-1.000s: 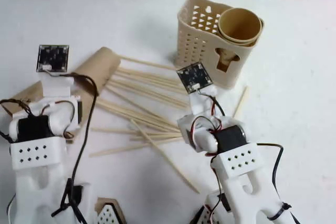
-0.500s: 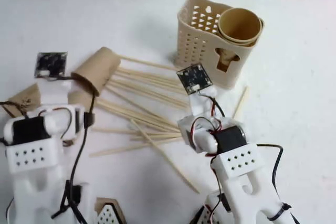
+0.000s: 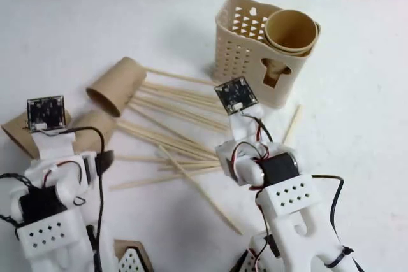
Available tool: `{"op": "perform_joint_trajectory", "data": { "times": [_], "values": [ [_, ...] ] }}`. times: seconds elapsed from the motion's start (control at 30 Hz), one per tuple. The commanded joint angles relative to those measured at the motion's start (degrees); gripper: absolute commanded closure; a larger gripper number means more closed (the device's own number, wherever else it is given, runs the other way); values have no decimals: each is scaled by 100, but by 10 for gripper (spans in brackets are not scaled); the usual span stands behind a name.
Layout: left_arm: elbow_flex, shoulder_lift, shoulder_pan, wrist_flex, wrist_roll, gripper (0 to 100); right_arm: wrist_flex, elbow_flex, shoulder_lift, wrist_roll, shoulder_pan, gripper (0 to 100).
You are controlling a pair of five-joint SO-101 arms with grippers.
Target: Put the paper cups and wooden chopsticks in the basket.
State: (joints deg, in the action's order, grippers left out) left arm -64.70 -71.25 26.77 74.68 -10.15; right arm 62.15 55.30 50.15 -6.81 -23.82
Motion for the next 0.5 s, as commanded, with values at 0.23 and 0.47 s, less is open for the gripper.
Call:
{"op": "perform_joint_trajectory", "data": {
  "times": [0.23,0.47],
  "values": [
    [-440,1596,13,-1749,-9,649,-84,-35,110,-53,4,975],
    [-431,2211,-796,-2374,-44,775,-84,-35,110,-53,4,975]
  ]
}}
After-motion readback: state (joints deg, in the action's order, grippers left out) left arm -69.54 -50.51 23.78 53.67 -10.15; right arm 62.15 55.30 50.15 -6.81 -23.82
